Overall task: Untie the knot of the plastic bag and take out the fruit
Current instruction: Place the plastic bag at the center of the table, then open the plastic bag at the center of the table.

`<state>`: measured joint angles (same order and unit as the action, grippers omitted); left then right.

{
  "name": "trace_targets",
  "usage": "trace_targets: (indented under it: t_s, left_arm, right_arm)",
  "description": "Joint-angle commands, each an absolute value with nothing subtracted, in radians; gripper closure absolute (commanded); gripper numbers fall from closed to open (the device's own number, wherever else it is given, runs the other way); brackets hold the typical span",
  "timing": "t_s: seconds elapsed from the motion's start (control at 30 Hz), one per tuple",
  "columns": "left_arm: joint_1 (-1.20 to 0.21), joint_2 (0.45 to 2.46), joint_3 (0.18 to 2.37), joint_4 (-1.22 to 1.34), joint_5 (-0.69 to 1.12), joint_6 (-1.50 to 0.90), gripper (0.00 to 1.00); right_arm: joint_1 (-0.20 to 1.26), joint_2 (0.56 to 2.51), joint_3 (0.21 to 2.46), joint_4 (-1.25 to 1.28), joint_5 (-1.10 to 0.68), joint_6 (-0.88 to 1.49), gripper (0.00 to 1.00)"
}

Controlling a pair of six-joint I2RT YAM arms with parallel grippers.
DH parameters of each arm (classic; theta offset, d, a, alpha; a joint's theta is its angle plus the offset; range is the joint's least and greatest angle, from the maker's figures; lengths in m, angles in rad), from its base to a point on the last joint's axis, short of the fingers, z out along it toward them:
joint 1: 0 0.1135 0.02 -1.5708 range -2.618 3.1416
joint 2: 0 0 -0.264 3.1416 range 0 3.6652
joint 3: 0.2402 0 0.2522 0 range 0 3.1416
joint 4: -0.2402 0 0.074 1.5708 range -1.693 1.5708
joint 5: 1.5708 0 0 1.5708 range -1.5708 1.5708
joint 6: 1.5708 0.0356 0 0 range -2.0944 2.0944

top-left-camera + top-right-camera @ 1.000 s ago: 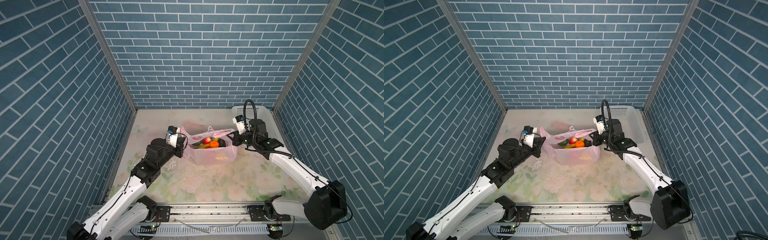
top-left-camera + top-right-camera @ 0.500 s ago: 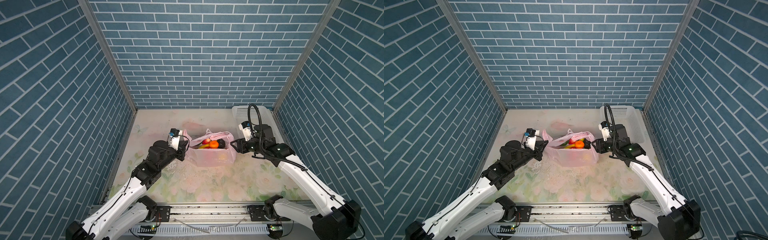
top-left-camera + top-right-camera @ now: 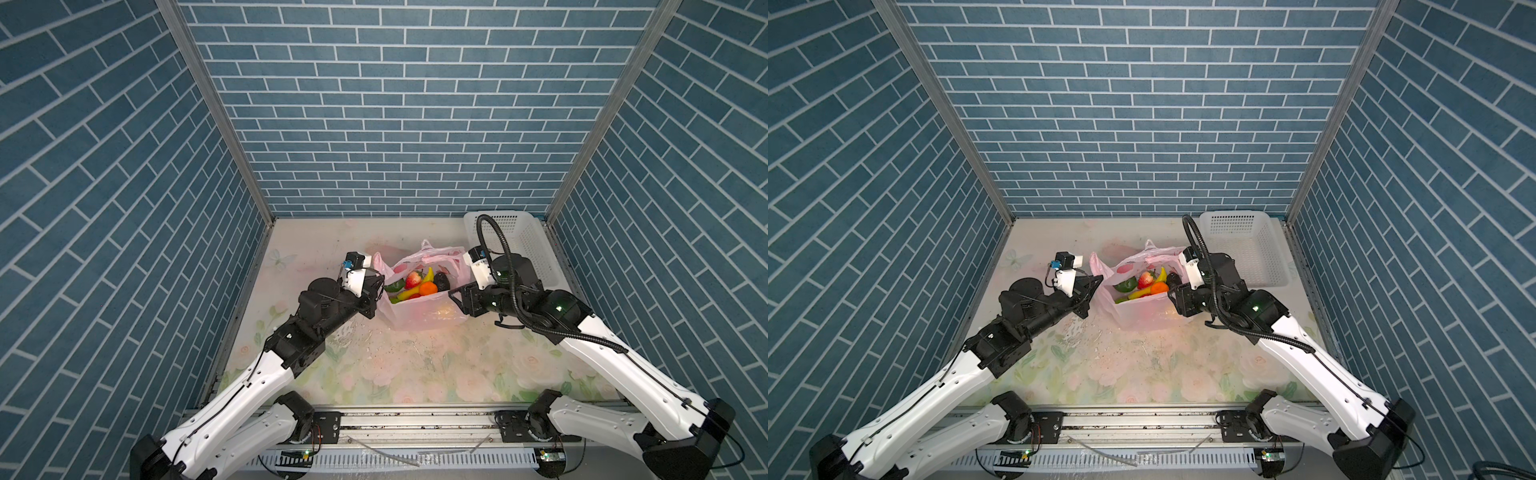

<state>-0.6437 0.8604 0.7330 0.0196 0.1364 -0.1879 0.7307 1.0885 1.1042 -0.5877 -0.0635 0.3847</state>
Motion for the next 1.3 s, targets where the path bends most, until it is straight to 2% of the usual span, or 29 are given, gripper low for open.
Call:
trace_targets:
  t_s: [0.0,0.47,0.57,0.67,0.77,0.8,0.9,0.97,1.1,1.2,1.23,1.27]
  left_arm:
    - [-0.668,0.863,0.753,0.049,0.142,-0.18,1.0]
    - [-0.72,0.859,0.726,0.068,0.116,-0.164,1.0]
    - [-0.727,0.856,0.726,0.065,0.114,-0.157,1.0]
    - [-0.73,0.852,0.724,0.058,0.114,-0.149,1.0]
    - [-0.733,0.849,0.719,0.06,0.112,-0.146,1.0]
    - [-0.733,0.848,0.717,0.06,0.112,-0.145,1.0]
    - [-0.736,0.845,0.707,0.06,0.108,-0.144,1.0]
    - [-0.738,0.841,0.702,0.06,0.108,-0.145,1.0]
    - [-0.744,0.841,0.701,0.061,0.099,-0.142,1.0]
    - [-0.745,0.839,0.704,0.061,0.084,-0.14,1.0]
    - [-0.744,0.839,0.703,0.06,0.075,-0.14,1.0]
    - [-0.744,0.839,0.701,0.06,0.062,-0.139,1.0]
  right_arm:
    - [0.736,1.137,1.164,-0.436,0.046,0.481,0.43]
    - [0.735,1.369,1.285,-0.219,0.152,0.632,0.38]
    - [0.735,1.393,1.285,-0.191,0.17,0.668,0.43]
    - [0.734,1.414,1.286,-0.169,0.181,0.693,0.59]
    - [0.731,1.426,1.276,-0.139,0.197,0.714,0.64]
    - [0.731,1.427,1.27,-0.124,0.198,0.721,0.63]
    - [0.731,1.432,1.267,-0.09,0.185,0.729,0.48]
    - [0.728,1.447,1.281,-0.092,0.177,0.735,0.47]
    - [0.719,1.466,1.294,-0.088,0.169,0.754,0.71]
    - [0.713,1.464,1.297,-0.104,0.16,0.761,0.95]
    - [0.71,1.459,1.295,-0.115,0.152,0.762,1.0]
    - [0.707,1.451,1.293,-0.129,0.142,0.763,1.0]
